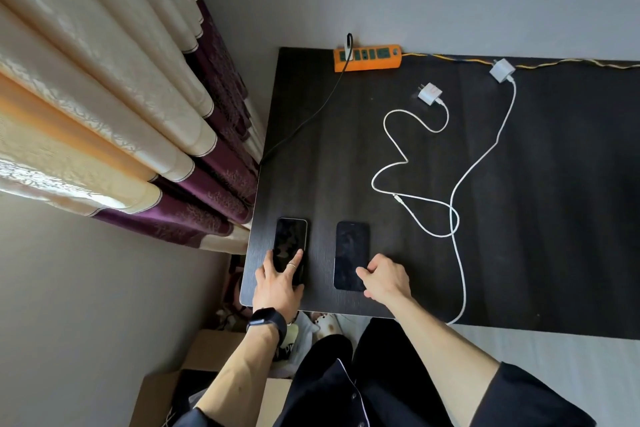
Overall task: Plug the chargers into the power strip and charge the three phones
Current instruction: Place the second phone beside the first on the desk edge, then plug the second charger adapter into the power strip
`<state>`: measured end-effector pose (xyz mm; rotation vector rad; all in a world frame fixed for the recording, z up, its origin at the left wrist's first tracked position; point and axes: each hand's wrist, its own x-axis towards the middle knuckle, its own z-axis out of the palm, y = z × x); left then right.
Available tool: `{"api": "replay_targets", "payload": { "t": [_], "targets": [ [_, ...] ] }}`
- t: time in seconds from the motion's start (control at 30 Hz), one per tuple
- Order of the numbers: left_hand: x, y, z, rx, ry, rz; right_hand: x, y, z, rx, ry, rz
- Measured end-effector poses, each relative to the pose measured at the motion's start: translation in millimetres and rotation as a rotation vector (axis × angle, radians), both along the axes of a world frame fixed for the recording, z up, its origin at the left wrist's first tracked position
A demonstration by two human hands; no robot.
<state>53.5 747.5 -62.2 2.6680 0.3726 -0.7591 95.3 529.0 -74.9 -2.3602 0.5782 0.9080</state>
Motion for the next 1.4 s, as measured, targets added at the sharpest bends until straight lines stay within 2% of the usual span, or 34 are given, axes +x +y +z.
{"api": "replay_targets", "payload": {
  "t": [0.13, 0.27, 0.5, 0.6, 0.73, 0.87, 0.97, 1.13, 1.27, 1.4],
  "targets": [
    [5, -3, 5, 0.062, -0.079, -0.010, 3, -2, 8, 0.003, 0.027, 0.054],
    [42, -12, 10, 0.022, -0.133, -0.032, 21, -15, 22, 0.022, 0.000, 0.042],
    [162, -53, 8, -0.028, -0.240, -0.122, 117, -70, 69, 0.150, -0.328, -0.209],
    [212, -72, -7, -0.043, -0.272, -0.112, 171, -100, 69, 0.118, -0.435, -0.235],
    [258, -87, -36, 0.007, -0.308, -0.123, 230, -127, 66, 0.061, -0.503, -0.196],
    [266, -95, -65, 0.075, -0.413, -0.123, 283, -145, 45, -0.006, -0.585, -0.108],
    [266, -94, -73, 0.058, -0.461, -0.102, 319, -152, 33, -0.085, -0.645, -0.025],
    [269, -96, -77, 0.053, -0.420, -0.082, 369, -153, 7, -0.222, -0.581, 0.101],
    [271, -98, -76, 0.056, -0.427, -0.067, 393, -149, -8, -0.250, -0.429, 0.041],
    [271, -99, -76, 0.053, -0.421, -0.058, 398, -143, -16, -0.327, -0.508, 0.110]
  ]
}}
